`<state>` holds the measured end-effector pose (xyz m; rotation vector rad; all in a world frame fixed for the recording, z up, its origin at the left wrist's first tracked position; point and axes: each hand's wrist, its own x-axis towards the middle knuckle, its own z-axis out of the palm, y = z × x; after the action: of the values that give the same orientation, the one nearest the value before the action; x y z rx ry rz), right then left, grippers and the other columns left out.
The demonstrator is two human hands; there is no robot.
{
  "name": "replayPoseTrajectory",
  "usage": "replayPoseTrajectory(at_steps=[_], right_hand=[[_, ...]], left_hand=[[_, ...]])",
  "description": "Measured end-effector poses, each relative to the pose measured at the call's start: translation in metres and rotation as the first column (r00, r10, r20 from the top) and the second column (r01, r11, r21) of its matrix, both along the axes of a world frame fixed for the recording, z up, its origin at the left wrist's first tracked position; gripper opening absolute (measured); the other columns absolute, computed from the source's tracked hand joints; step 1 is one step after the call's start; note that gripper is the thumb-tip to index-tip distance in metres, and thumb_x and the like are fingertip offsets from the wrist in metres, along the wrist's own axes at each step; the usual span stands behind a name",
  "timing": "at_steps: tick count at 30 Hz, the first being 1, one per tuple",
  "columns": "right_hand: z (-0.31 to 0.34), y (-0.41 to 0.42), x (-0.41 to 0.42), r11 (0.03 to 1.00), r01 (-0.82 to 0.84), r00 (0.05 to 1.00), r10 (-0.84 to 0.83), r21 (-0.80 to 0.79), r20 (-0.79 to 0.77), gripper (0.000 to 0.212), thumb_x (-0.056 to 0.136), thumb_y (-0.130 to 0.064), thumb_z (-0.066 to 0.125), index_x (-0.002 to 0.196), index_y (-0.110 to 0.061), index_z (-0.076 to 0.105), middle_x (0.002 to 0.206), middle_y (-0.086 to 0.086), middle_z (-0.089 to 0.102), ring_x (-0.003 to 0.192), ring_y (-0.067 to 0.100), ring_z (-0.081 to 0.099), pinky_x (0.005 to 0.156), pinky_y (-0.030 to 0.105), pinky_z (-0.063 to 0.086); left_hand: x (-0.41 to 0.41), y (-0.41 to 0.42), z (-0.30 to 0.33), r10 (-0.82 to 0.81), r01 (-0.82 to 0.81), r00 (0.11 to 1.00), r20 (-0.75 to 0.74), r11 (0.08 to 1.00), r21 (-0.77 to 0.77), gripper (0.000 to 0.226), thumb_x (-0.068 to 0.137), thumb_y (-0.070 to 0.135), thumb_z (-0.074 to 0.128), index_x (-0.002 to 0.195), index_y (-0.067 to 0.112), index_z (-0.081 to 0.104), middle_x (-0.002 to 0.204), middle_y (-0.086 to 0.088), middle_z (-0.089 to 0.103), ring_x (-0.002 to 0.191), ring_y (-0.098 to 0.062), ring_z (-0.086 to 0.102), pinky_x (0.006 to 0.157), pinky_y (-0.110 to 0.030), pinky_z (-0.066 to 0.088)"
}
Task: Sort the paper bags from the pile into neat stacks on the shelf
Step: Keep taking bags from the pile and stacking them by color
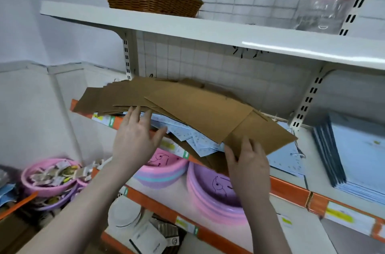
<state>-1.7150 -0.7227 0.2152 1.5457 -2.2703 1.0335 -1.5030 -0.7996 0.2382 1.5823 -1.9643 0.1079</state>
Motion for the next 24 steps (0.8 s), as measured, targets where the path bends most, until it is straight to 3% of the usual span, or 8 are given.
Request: replayPoseTrajectory(at_steps=[5,12,19,24], right_hand=[[0.009,-0.036,-0.006,0.992,0.026,0.999,-0.031,0.121,0.04,0.052,0.092,-0.038,0.053,0.132,-0.005,0.048,0.126,0.019,0.052,0.122,0.035,0.044,0.104,0.042,0.035],[0.018,-0.089,-0.021,0.966,0.047,0.996,-0.064,0.255,0.059,0.065,0.094,-0.053,0.033,0.146,-0.013,0.028,0.142,0.013,0.041,0.133,0.027,0.035,0.11,0.039,0.031],[0.013,-0.108,-0.023,0.934,0.062,0.998,-0.069,0.351,0.008,0.072,0.093,-0.059,0.03,0.148,-0.014,0.021,0.146,0.011,0.036,0.136,0.024,0.031,0.113,0.035,0.025],[0.014,-0.112,-0.024,0.934,0.048,0.997,-0.068,0.354,0.043,0.071,0.092,-0.058,0.037,0.148,-0.016,0.021,0.149,0.01,0.032,0.138,0.024,0.027,0.114,0.034,0.02]], left_hand=[[-0.011,-0.058,0.004,-0.04,0.04,0.999,0.014,0.999,-0.025,0.062,0.088,0.043,0.059,0.127,-0.004,0.053,0.135,-0.032,0.044,0.133,-0.043,0.034,0.112,-0.045,0.024],[-0.04,-0.138,0.017,-0.094,0.08,0.988,0.126,0.991,0.109,0.072,0.091,0.057,0.038,0.144,0.01,0.032,0.152,-0.019,0.024,0.142,-0.032,0.016,0.115,-0.04,0.013],[-0.06,-0.185,0.016,-0.084,0.017,0.98,0.182,0.939,0.342,0.083,0.084,0.072,0.031,0.145,0.016,0.027,0.15,-0.025,0.024,0.138,-0.04,0.023,0.112,-0.055,0.017],[-0.062,-0.192,0.016,-0.069,-0.015,0.973,0.22,0.933,0.361,0.091,0.078,0.078,0.034,0.14,0.012,0.032,0.138,-0.021,0.041,0.129,-0.038,0.037,0.103,-0.051,0.03]])
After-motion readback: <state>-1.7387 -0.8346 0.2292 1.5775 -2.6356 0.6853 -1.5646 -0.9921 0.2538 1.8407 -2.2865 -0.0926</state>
